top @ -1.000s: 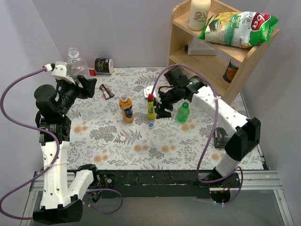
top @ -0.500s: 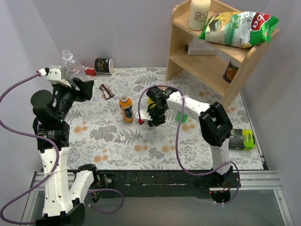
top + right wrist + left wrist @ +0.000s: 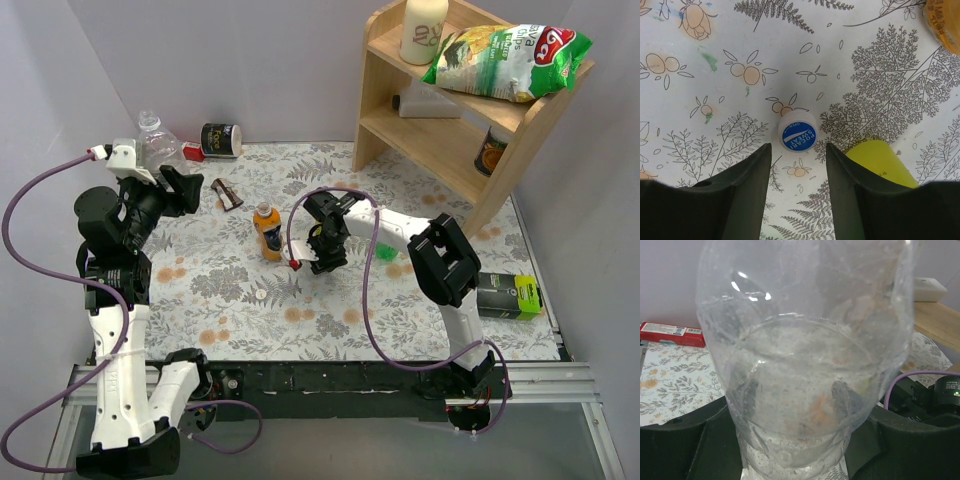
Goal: Screw on the bottle caps
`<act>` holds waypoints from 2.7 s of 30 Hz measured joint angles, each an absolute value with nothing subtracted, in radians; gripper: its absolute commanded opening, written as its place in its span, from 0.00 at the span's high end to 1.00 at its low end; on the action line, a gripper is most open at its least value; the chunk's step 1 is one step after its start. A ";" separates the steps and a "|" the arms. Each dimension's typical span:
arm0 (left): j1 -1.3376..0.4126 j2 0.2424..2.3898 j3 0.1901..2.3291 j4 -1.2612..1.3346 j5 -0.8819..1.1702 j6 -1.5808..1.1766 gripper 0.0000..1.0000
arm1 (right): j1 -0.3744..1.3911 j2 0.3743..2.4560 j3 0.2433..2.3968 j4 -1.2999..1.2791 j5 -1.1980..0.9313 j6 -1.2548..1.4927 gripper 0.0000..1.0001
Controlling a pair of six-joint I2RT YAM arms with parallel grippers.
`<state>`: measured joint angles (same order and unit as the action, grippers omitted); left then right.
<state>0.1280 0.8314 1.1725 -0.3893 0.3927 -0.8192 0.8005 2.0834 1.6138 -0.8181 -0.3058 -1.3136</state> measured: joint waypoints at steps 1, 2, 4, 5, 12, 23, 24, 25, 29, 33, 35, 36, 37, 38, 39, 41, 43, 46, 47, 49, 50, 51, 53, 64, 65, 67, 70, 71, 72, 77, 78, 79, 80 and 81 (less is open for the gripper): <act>0.128 0.831 1.171 -0.389 0.393 -0.819 1.00 | 0.802 2.088 1.614 -0.817 -0.306 -1.314 0.45; 0.128 0.832 1.171 -0.389 0.393 -0.819 1.00 | 0.804 2.088 1.614 -0.816 -0.306 -1.313 0.45; 0.128 0.832 1.169 -0.389 0.396 -0.819 1.00 | 0.807 2.088 1.620 -0.817 -0.308 -1.312 0.45; 0.128 0.832 1.169 -0.388 0.397 -0.819 1.00 | 0.809 2.088 1.622 -0.816 -0.309 -1.312 0.45; 0.128 0.832 1.162 -0.388 0.405 -0.819 1.00 | 0.813 2.092 1.628 -0.818 -0.309 -1.309 0.47; 0.128 0.830 1.153 -0.389 0.409 -0.819 1.00 | 0.813 2.116 1.650 -0.818 -0.302 -1.293 0.49; 0.128 0.830 1.153 -0.388 0.410 -0.819 1.00 | 0.813 2.119 1.654 -0.817 -0.300 -1.290 0.49; 0.128 0.830 1.153 -0.389 0.411 -0.819 1.00 | 0.813 2.122 1.656 -0.816 -0.300 -1.289 0.49; 0.128 0.830 1.152 -0.388 0.413 -0.819 1.00 | 0.813 2.128 1.662 -0.816 -0.297 -1.287 0.50; 0.128 0.830 1.151 -0.388 0.418 -0.819 1.00 | 0.813 2.133 1.668 -0.817 -0.297 -1.286 0.49; 0.128 0.830 1.150 -0.388 0.420 -0.819 1.00 | 0.813 2.136 1.673 -0.821 -0.297 -1.287 0.49; 0.128 0.830 1.148 -0.388 0.423 -0.819 1.00 | 0.813 2.136 1.674 -0.824 -0.297 -1.287 0.49; 0.128 0.830 1.147 -0.388 0.425 -0.819 1.00 | 0.813 2.136 1.674 -0.827 -0.298 -1.287 0.49; 0.128 0.829 1.145 -0.388 0.427 -0.819 1.00 | 0.813 2.136 1.674 -0.831 -0.298 -1.287 0.48; 0.128 0.830 1.143 -0.388 0.429 -0.820 1.00 | 0.813 2.136 1.676 -0.837 -0.298 -1.287 0.47; 0.128 0.830 1.140 -0.388 0.430 -0.820 1.00 | 0.814 2.143 1.681 -0.847 -0.302 -1.287 0.47; 0.128 0.830 1.139 -0.388 0.431 -0.820 1.00 | 0.816 2.151 1.685 -0.860 -0.303 -1.287 0.46; 0.128 0.830 1.138 -0.388 0.434 -0.820 1.00 | 0.819 2.159 1.689 -0.875 -0.308 -1.287 0.47; 0.128 0.830 1.138 -0.388 0.434 -0.820 1.00 | 0.820 2.160 1.689 -0.877 -0.310 -1.287 0.47; 0.128 0.830 1.138 -0.388 0.434 -0.820 1.00 | 0.820 2.160 1.689 -0.882 -0.310 -1.286 0.49; 0.128 0.830 1.138 -0.388 0.435 -0.820 1.00 | 0.820 2.160 1.689 -0.884 -0.310 -1.286 0.50; 0.128 0.830 1.138 -0.388 0.435 -0.820 1.00 | 0.820 2.160 1.691 -0.886 -0.311 -1.286 0.50; 0.128 0.830 1.137 -0.388 0.436 -0.820 1.00 | 0.820 2.162 1.694 -0.888 -0.312 -1.283 0.51; 0.112 0.848 1.092 -0.346 0.564 -0.760 1.00 | 0.822 2.118 1.679 -0.928 -0.387 -1.226 0.69; 0.101 0.857 1.092 -0.337 0.581 -0.748 1.00 | 0.822 2.095 1.673 -0.943 -0.402 -1.219 0.71; 0.072 0.897 1.103 -0.323 0.620 -0.707 1.00 | 0.823 2.021 1.670 -0.984 -0.439 -1.191 0.72; 0.040 0.960 1.144 -0.331 0.675 -0.629 1.00 | 0.826 1.868 1.688 -1.047 -0.506 -1.147 0.73; 0.031 0.981 1.164 -0.336 0.703 -0.598 1.00 | 0.826 1.828 1.708 -1.071 -0.521 -1.131 0.74; 0.019 0.997 1.182 -0.344 0.730 -0.568 1.00 | 0.827 1.781 1.736 -1.088 -0.538 -1.103 0.74; -0.072 0.998 1.204 -0.435 0.866 -0.401 1.00 | 0.825 1.539 1.833 -1.093 -0.574 -0.948 0.74; -0.093 0.989 1.196 -0.464 0.890 -0.361 1.00 | 0.824 1.501 1.833 -1.090 -0.568 -0.924 0.74; -0.118 0.974 1.176 -0.489 0.910 -0.315 1.00 | 0.823 1.456 1.833 -1.088 -0.559 -0.893 0.73; -0.144 0.955 1.145 -0.518 0.927 -0.268 1.00 | 0.822 1.419 1.833 -1.082 -0.550 -0.866 0.73; -0.167 0.931 1.108 -0.550 0.941 -0.226 1.00 | 0.819 1.388 1.834 -1.074 -0.541 -0.843 0.73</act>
